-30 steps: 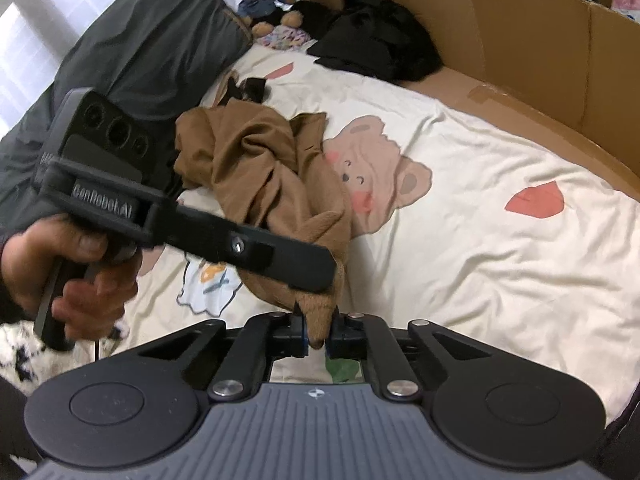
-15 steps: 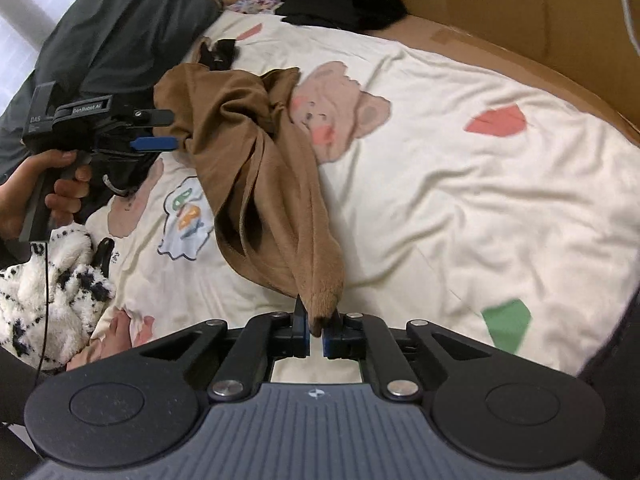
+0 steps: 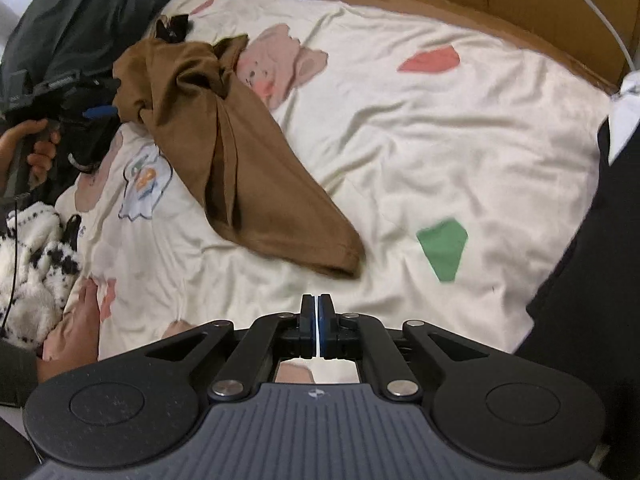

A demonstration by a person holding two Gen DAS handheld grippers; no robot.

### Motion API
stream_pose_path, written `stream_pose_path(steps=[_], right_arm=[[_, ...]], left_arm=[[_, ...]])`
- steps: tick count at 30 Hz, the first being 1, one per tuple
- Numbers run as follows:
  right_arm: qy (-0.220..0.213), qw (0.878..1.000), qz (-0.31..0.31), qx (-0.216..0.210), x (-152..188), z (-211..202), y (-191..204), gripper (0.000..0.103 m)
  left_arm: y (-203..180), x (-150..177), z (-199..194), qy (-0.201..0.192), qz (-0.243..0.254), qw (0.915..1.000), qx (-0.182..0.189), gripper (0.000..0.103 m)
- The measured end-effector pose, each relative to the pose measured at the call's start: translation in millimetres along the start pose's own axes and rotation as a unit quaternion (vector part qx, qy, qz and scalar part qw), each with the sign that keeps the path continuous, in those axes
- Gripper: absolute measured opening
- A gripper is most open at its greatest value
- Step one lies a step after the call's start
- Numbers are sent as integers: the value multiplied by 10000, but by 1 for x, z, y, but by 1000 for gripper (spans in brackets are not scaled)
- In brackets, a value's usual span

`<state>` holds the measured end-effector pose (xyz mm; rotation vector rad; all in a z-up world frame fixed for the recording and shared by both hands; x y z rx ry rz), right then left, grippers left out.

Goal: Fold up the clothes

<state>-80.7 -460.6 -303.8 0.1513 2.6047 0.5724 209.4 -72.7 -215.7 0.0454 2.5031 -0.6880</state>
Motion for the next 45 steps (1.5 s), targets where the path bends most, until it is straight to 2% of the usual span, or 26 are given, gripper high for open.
stream_pose_path(steps=[1,4,8,10,12,16,17,18,20,21,22,23,25,27,31,34,39,45], right_arm=[[-8,10000,-4,-11,-3,2,1,8],[61,10000,-49,26,-10,13,5,11],[140,9997,-197,106,-18,26,11,18],[125,9996,-216,120,-21,30,12,27],[112,9996,-227,160,-23,33,12,36],[130,9993,-219,267,-25,40,11,37],[124,9993,-212,276,-25,41,11,37],[118,9993,-205,285,-25,41,11,37],[115,9992,-220,303,-25,41,11,37],[119,9992,-240,312,-25,41,12,37],[120,9991,-264,322,-24,41,12,37],[89,9988,-328,339,-25,38,13,37],[54,9988,-324,354,-26,36,11,37],[36,9988,-300,378,-26,35,9,38],[29,9986,-282,442,-27,36,6,38],[31,9986,-296,439,-29,38,7,38],[36,9983,-358,463,-31,39,12,38],[119,9974,-467,545,-33,48,21,38]], left_arm=[[0,-6,9,77,120,9999,44,78],[-5,-20,23,-70,298,9995,-80,79],[-16,-22,45,3,281,9996,-64,79],[-27,-16,59,-29,669,9971,-366,79],[-37,-8,67,-105,1061,9930,-506,79],[-55,4,83,-127,1657,9840,-642,80],[-59,8,88,-119,1895,9786,-796,80],[-60,11,92,-73,2134,9720,-979,77],[-59,11,98,-69,2225,9702,-962,42],[-57,9,97,-76,2131,9738,-790,13],[-52,7,94,-28,1798,9827,-450,10],[-46,5,90,93,1424,9897,-102,10],[-41,5,80,191,1496,9885,60,9],[-36,6,71,232,1477,9887,142,8],[-10,18,33,385,1116,9924,343,8],[15,40,-7,433,798,9946,494,8],[45,59,-44,345,283,9968,664,8],[73,74,-84,110,-259,9947,985,7]])
Point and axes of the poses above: each gripper's, at about its wrist camera, not at the fingertips, and z roughly the way its jaws point, y to its left, x to its underside, the point moved 6 cm from there along z, roughly the way its jaws point, and after that the axes turned 7 degrees about -y, right-handed, at the moved point
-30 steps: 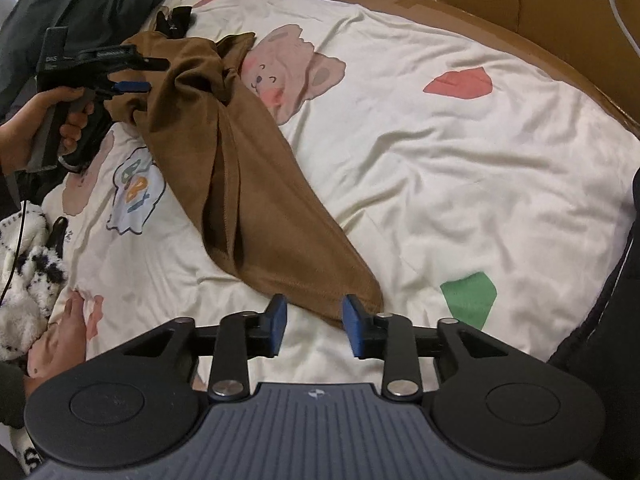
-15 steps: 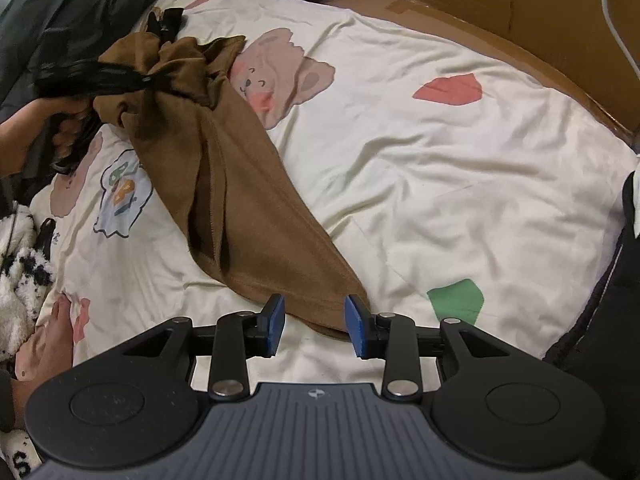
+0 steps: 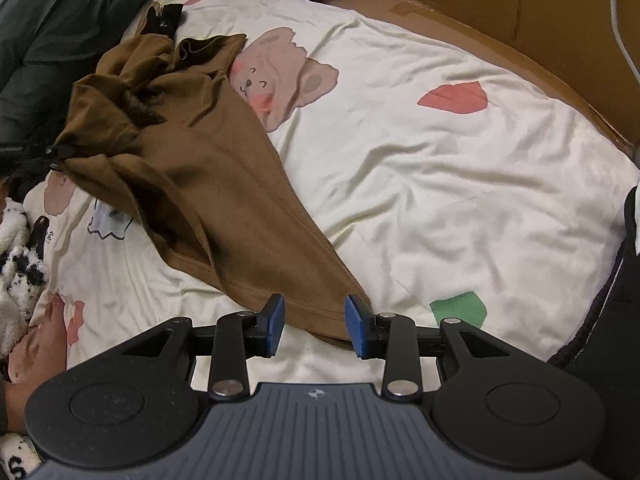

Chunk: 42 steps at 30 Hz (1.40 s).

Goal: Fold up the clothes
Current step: 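Grasp the shirt hem with the right gripper beside the left gripper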

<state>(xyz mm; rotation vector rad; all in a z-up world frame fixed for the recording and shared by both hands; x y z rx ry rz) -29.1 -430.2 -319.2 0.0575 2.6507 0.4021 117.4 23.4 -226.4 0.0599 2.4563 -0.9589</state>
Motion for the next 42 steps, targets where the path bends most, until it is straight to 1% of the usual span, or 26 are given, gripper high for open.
stream_pose_path(steps=[3,9,12,14,15,16,17,18,19,21,22,24,25,28,31,35,39,41,42], right_arm=[[21,10000,-68,19,-2,4,7,38],[152,9993,-342,45,-13,21,27,38],[166,9991,-375,101,-26,29,32,39],[124,9988,-452,124,-38,30,37,39],[101,9987,-491,134,-44,30,39,39],[58,9984,-546,132,-50,30,41,39],[15,9981,-600,129,-56,29,43,40],[-31,9979,-638,120,-62,29,45,42],[-85,9977,-669,118,-66,29,46,43],[-195,9971,-724,90,-74,28,48,47],[-199,9970,-743,78,-77,30,47,47],[-205,9967,-780,54,-82,33,47,49],[-179,9967,-786,45,-83,36,45,50],[-104,9967,-801,20,-84,46,40,50],[-132,9975,-692,-46,-86,57,32,50],[-257,9990,-344,-139,-88,71,19,50],[-187,9990,-239,-320,-87,96,15,50],[-198,9987,-203,-422,-89,105,15,49],[-226,9983,-206,-491,-92,107,17,49]], left_arm=[[6,3,-15,-96,-30,9999,97,2],[26,16,-30,-116,-263,9995,89,0],[30,13,-28,-112,-281,9995,50,0],[32,8,-28,-137,-256,9996,13,10],[31,3,-28,-196,-206,9996,-77,15],[30,-2,-28,-259,-152,9994,-172,16],[31,-1,-29,-278,-143,9993,-187,19],[30,-5,-27,-319,-147,9992,-211,31],[30,-10,-24,-363,-152,9989,-236,52],[30,-18,-19,-498,-101,9976,-473,76],[29,-26,-15,-658,6,9952,-728,77],[29,-33,-7,-686,115,9938,-863,78],[29,-33,-5,-680,127,9938,-873,78],[30,-48,10,-684,154,9928,-970,78],[34,-56,24,-679,14,9920,-1060,78],[35,-61,47,-507,-32,9927,-1092,78],[36,-66,64,-318,-66,9942,-1022,78],[36,-65,73,-96,-55,9955,-942,74],[35,-64,76,-32,-15,9956,-931,71]])
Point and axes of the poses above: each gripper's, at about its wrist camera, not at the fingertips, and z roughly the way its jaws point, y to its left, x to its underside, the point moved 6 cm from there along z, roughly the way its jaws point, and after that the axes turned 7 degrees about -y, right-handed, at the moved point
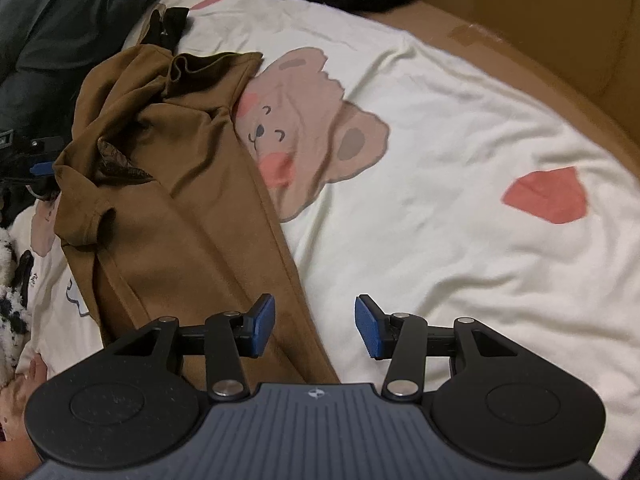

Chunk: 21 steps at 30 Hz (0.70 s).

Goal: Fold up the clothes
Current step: 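Grasp the shirt hem with the right gripper beside the left gripper, then lift the shirt high with both grippers to shake it open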

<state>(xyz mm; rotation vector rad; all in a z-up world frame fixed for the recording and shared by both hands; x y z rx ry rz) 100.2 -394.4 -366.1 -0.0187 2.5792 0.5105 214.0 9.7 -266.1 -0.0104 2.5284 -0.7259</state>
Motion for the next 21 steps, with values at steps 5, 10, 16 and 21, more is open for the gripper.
stream_pose_path(steps=[5,10,16,21], right_arm=[[109,9993,-317,-190,-6,19,16,49],[347,9977,-575,-124,1,41,25,18],[280,9977,-573,-248,0,25,23,6],[316,9976,-604,-130,6,3,16,5]], left_arm=[[1,8,6,186,94,9998,10,30],[20,22,-12,181,-295,9988,347,6],[33,39,-45,47,-355,9983,462,5],[34,43,-70,-99,-372,9986,361,5]])
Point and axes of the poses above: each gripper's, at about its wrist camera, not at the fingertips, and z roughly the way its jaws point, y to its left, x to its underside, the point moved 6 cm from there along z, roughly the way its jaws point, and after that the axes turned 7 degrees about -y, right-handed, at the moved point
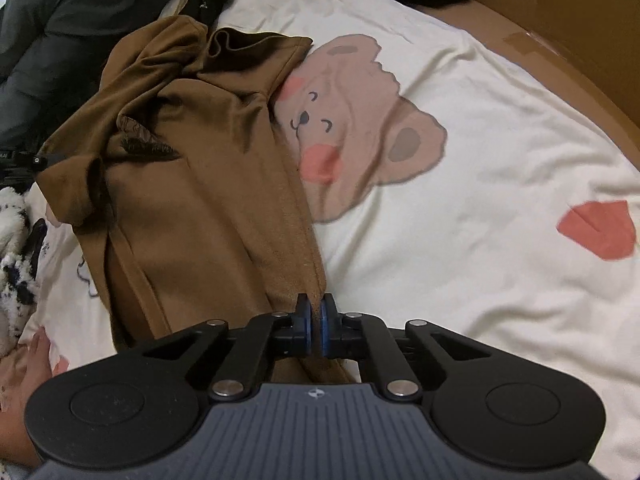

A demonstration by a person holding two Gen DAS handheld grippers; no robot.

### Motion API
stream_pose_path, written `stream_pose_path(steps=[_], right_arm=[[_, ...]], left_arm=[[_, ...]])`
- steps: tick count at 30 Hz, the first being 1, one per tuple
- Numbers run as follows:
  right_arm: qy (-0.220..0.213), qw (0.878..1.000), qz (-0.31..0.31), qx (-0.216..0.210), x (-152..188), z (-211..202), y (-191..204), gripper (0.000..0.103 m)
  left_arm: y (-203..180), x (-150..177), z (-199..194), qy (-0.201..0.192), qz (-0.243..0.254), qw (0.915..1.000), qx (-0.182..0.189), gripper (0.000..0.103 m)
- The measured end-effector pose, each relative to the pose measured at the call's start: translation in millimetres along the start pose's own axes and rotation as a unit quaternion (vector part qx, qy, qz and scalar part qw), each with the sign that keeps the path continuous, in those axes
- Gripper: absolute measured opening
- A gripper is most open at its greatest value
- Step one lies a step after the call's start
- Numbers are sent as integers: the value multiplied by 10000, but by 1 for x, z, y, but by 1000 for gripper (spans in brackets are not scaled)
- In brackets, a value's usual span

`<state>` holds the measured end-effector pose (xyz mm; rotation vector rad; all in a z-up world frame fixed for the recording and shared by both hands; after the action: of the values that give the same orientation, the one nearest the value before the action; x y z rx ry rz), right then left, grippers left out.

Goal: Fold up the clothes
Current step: 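Lift the shirt high with both grippers to shake it open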

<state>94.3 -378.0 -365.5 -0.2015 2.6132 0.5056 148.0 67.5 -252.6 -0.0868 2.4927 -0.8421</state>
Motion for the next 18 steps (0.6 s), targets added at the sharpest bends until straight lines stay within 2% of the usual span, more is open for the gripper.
stream_pose_path(steps=[7,13,18], right_arm=[[-199,9992,34,346,4,-35,-10,5],[-432,9950,479,759,17,-79,-49,5],[-570,9869,887,1225,38,-121,-99,5]], left_arm=[[-16,3,-13,3,107,9997,208,5],[-49,-1,-4,78,231,9980,586,5],[-76,7,5,219,268,9954,893,5]])
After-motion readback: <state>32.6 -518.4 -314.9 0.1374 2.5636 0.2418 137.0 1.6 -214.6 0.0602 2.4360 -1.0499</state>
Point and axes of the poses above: each gripper's, at about its wrist camera, not at the fingertips, and z roughly the way its jaws point, y to its left, x to its underside, the point moved 6 cm from there along z, roughly the way its jaws point, and after that the axes turned 7 degrees about -y, right-handed, at the moved point
